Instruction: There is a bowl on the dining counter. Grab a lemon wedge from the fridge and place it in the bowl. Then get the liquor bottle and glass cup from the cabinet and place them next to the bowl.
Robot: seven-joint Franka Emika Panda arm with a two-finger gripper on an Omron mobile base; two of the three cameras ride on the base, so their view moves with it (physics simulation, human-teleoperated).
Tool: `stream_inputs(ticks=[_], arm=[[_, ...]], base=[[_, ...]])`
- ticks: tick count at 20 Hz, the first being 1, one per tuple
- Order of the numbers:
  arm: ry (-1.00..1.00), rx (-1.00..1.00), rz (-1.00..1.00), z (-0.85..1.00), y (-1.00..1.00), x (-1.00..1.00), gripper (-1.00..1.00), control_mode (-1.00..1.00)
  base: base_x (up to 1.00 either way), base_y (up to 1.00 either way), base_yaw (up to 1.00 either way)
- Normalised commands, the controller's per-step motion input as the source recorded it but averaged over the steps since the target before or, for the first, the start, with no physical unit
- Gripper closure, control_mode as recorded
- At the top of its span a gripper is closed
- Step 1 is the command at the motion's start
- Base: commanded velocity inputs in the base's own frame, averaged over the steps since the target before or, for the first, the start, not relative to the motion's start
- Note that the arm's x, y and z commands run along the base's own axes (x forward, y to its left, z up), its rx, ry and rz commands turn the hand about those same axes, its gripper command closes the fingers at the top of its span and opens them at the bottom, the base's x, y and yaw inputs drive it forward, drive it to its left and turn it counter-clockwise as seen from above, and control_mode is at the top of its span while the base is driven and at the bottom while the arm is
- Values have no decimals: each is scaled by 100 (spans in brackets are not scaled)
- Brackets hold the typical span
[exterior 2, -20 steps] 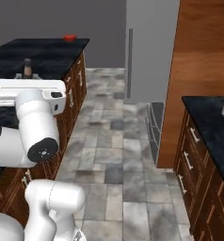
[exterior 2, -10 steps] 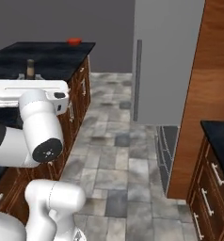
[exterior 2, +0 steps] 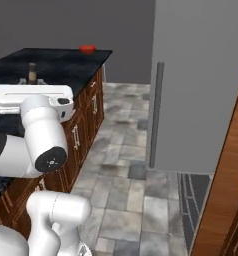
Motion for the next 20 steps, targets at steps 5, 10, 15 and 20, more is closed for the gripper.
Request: stream_inputs(ticks=[5, 10, 15, 20], arm=[[0, 0, 0, 0, 0, 0, 100, 100], [0, 0, 0, 0, 0, 0, 100, 100], [0, 0, 0, 0, 0, 0, 100, 100], [0, 0, 0, 0, 0, 0, 100, 100]], base=[[100, 0, 4], [100, 0, 0], [100, 0, 0], [100, 0, 0]])
